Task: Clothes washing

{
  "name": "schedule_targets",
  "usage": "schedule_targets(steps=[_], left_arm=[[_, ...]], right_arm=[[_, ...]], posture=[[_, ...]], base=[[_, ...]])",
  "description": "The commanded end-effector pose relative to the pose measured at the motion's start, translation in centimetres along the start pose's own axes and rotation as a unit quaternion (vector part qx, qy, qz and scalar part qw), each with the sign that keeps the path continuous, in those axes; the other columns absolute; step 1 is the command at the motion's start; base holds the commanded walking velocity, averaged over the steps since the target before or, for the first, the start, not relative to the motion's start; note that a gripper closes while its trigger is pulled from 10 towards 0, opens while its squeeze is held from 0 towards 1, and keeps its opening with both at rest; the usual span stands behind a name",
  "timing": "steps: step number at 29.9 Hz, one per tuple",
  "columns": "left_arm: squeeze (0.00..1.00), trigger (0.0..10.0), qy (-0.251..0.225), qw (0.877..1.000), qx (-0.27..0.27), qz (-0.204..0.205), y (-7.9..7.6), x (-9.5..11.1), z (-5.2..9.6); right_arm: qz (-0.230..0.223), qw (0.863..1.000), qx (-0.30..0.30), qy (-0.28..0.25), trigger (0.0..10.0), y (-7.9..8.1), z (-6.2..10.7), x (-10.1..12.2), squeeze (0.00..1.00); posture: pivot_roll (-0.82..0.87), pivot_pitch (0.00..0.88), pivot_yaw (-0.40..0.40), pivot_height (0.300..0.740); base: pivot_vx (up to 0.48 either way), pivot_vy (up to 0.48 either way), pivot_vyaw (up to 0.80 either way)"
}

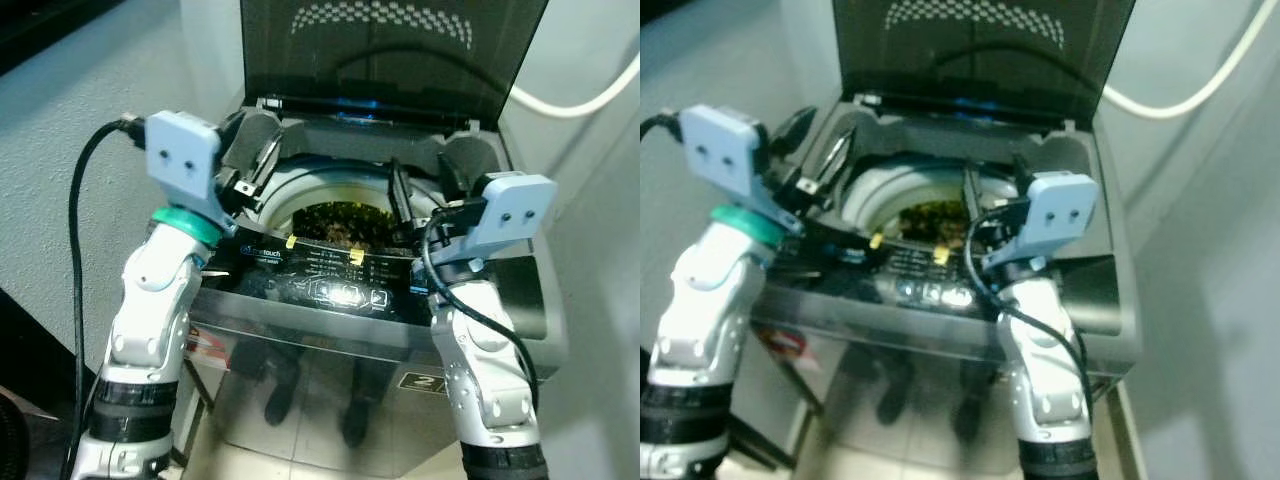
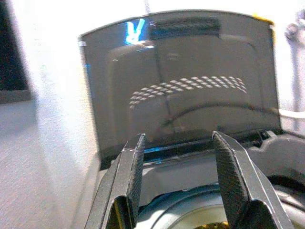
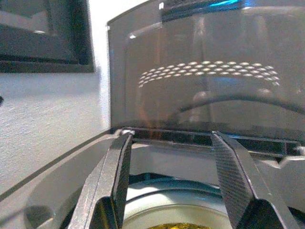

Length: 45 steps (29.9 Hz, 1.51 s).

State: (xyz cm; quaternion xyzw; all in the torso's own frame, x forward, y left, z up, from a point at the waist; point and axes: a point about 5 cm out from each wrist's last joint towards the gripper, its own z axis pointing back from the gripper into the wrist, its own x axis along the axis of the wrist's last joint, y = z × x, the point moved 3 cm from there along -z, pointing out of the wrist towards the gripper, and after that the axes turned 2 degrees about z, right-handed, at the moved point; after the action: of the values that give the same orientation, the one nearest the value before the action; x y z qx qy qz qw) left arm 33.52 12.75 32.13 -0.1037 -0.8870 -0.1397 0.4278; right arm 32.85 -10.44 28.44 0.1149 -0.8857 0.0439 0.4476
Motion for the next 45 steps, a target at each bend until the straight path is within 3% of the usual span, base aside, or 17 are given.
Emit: schedule_targets(steps=[1,7,18,39,45], left_arm=[[0.00,10.0,-0.004,1.000,0.006,-0.004,0.2,0.4,0.3],[0.00,10.0,0.000,1.000,0.015,-0.023,0.6,0.8,0.5],[0.00,10.0,0.016,0.999,0.026,-0.017,0.6,0.7,0.7],[0.00,10.0,0.029,0.999,0.030,-0.008,0.1,0.1,0.5],[0.00,10.0,0.031,0.999,0.029,0.004,-0.6,-0.2,0.3]], right_arm=[[-0.018,1.000,-0.009,0.011,10.0,-0.8,-0.2,-0.5,0.00],[-0.025,1.000,-0.007,0.006,10.0,-1.1,-0.9,-0.4,0.00],[-0.056,0.998,0.011,0.004,10.0,-0.5,-0.8,-0.5,0.00],[-0.030,0.999,0.016,0.034,10.0,-0.6,-0.4,-1.4,0.00],[-0.022,0.998,0.026,0.044,10.0,-0.8,-0.8,-2.0,0.00]], posture=[[0.04,0.030,0.011,0.740],[0.06,0.010,0.005,0.740],[0.05,0.012,0.005,0.740],[0.03,0.022,-0.010,0.740],[0.03,0.031,-0.022,0.740]], base=[[0.000,0.000,0.00],[-0.136,0.000,0.00],[-0.310,0.000,0.00],[-0.338,0.000,0.00],[-0.370,0.000,0.00]])
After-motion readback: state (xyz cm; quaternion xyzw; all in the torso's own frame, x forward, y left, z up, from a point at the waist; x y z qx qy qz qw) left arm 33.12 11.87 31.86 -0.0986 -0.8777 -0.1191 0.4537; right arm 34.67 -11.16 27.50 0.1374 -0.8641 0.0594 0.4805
